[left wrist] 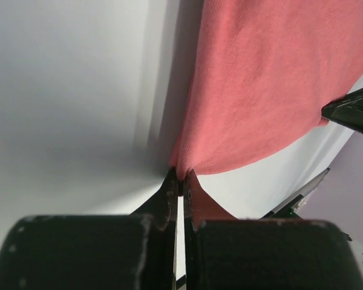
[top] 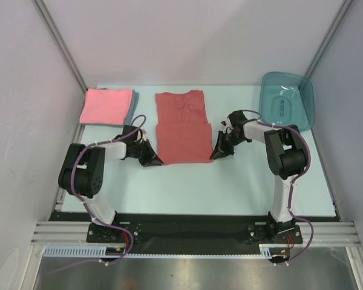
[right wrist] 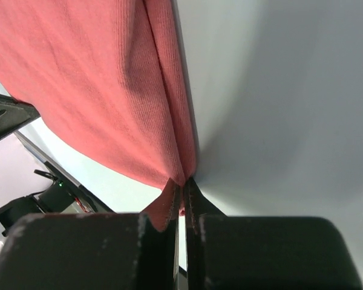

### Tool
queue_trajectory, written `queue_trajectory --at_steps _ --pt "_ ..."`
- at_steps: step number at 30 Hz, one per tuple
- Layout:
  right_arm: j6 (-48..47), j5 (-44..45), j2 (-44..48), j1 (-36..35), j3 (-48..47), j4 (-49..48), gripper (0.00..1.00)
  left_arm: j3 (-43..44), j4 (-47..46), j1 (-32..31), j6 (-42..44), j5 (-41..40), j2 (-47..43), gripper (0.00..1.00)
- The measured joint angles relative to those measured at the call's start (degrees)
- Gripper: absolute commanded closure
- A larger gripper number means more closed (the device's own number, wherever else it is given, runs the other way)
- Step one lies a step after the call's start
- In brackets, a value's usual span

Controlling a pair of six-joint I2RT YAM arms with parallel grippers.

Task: Fold and stack the t-shirts
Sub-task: Fold the tshirt

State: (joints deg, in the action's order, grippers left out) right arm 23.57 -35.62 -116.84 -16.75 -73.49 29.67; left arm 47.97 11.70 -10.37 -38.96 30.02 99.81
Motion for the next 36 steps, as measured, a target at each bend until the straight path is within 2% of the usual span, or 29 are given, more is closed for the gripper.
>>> queue_trajectory --at_steps 10,16,21,24,27,32,36 --pt "2.03 0.5 9.53 -3.98 13.44 -2.95 1.0 -13.14 -0.74 -2.01 0.46 -3.41 -13.57 1.0" --pt "4.31 0.28 19.12 -6.47 22.49 -2.36 1.0 -19.61 6.36 -5.99 0.22 -6.01 -25.79 1.0" --pt "6.58 0.24 29.75 -7.65 26.56 0.26 1.0 -20.2 13.99 -12.66 -2.01 -8.0 -38.05 1.0" --pt "7.85 0.17 34.4 -7.65 26.62 1.77 1.0 -18.71 19.06 -13.4 -2.69 -9.33 -42.91 1.0" --pt "8.39 0.22 35.54 -7.67 25.18 3.54 1.0 -14.16 23.78 -13.4 -2.64 -11.06 -43.74 1.0" --pt "8.22 0.68 32.65 -5.92 16.81 7.37 1.0 -2.03 28.46 -13.07 -1.36 -13.81 -38.21 1.0" --pt "6.82 0.63 25.83 -2.71 5.11 9.42 1.0 6.71 29.07 -9.44 1.05 -13.81 -30.77 1.0"
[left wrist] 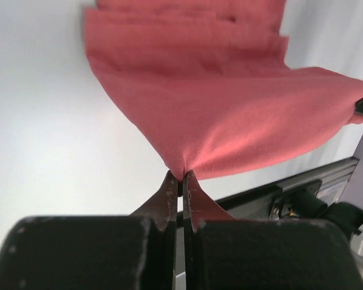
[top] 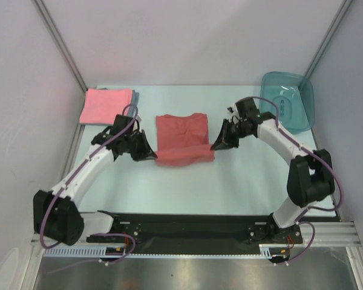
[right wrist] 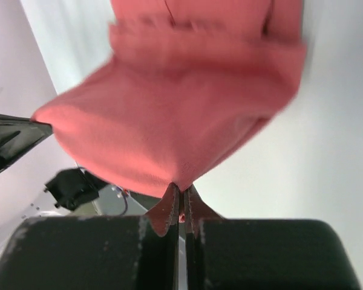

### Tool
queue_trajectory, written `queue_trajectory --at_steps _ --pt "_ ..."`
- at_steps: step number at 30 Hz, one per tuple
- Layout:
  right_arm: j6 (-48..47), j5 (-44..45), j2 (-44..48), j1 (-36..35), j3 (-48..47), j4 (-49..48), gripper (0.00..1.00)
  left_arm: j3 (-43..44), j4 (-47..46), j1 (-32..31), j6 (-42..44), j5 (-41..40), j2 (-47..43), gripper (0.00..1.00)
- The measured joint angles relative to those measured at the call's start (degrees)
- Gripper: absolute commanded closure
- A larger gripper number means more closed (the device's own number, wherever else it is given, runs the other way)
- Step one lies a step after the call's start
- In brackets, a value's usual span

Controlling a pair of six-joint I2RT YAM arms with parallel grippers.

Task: Fold and stack the t-shirts
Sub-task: Fold the tshirt

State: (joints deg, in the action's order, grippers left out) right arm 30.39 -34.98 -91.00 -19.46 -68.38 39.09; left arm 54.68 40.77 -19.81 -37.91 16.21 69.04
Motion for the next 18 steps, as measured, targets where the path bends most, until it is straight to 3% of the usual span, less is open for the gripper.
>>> queue_trajectory --at_steps 7,18 --pt "-2.21 -0.66 -14.51 1.99 -17.18 1.4 1.0 13.31 1.07 6.34 5.09 0.96 17.05 1.0" --pt "-3.23 -1.73 -31.43 4.35 -36.11 4.0 1.0 34.77 2.36 8.28 9.73 2.27 37.03 1.0"
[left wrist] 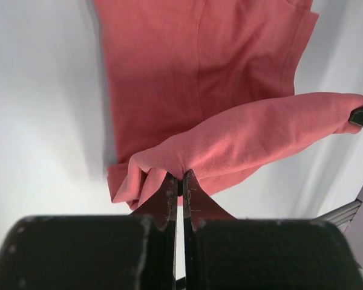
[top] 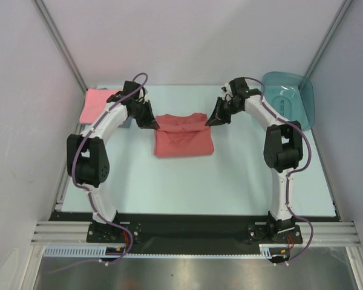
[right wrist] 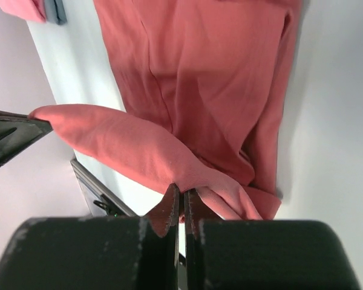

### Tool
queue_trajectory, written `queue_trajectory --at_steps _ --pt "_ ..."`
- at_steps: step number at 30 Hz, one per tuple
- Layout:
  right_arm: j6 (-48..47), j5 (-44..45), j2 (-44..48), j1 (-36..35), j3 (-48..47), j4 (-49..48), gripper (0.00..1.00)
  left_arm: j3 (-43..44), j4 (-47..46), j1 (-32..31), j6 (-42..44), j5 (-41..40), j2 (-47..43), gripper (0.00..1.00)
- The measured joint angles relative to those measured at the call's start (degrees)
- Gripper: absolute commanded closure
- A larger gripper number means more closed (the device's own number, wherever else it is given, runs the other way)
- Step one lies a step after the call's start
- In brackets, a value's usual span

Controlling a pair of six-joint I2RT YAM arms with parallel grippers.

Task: Fold and stack the t-shirts
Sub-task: Fold the tshirt

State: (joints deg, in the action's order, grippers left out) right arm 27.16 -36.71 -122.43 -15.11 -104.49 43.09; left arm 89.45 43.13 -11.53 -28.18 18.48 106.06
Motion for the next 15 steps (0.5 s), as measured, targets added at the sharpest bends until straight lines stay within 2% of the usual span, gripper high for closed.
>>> queue_trajectory --at_steps 15 --pt "2.49 -1.46 -12.55 1.33 -15.43 -0.57 1.0 12.13 0.44 2.89 0.22 1.55 12.31 0.99"
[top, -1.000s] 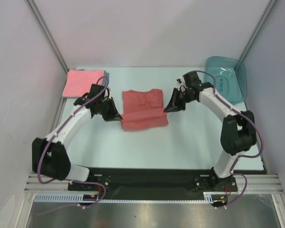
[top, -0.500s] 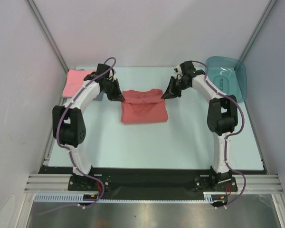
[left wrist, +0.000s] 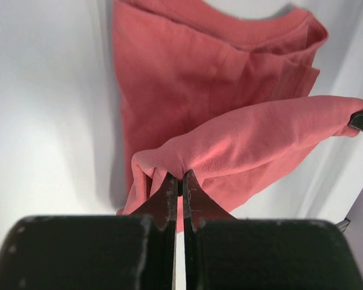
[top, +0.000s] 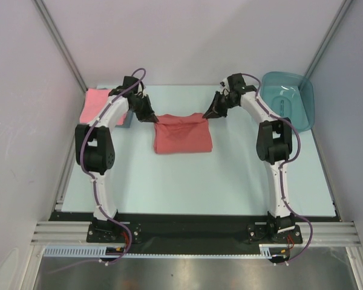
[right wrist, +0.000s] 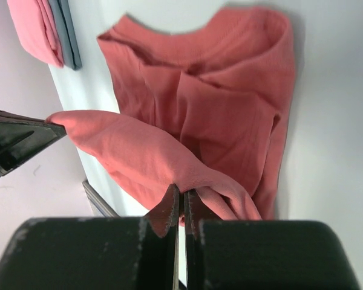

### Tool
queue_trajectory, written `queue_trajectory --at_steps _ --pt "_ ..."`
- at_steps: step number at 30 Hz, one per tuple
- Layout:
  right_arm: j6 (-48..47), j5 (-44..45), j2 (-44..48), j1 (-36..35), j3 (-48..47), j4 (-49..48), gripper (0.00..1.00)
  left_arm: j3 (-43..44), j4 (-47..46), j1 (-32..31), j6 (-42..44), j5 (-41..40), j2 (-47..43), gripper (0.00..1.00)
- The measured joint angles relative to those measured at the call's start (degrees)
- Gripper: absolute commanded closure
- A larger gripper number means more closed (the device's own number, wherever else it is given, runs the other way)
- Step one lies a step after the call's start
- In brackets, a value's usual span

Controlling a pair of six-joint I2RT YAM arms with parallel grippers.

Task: Fold and stack the t-shirts
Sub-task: Fold the tshirt

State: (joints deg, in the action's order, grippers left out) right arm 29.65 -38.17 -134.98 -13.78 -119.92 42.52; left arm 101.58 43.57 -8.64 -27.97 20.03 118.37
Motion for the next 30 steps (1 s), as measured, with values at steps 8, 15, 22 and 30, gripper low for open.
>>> queue_trajectory --at_steps 8,15,22,30 --pt "1.44 -0.09 -5.03 0.59 -5.7 0.02 1.0 4.37 -1.14 0.42 -0.04 1.38 6.25 1.0" --pt "1.99 -0.33 -7.39 0.96 -7.06 -0.24 0.99 6.36 -1.62 0.55 -0.09 1.36 8.81 1.0" --pt "4.11 -1.64 -11.45 1.62 -11.15 -1.29 0.67 10.71 -1.01 0.83 -0.52 0.5 11.37 0.66" --pt "6.29 -1.31 -13.62 3.54 -20.81 -1.84 0.36 12.76 -0.26 1.38 -1.53 -8.66 10.19 0.36"
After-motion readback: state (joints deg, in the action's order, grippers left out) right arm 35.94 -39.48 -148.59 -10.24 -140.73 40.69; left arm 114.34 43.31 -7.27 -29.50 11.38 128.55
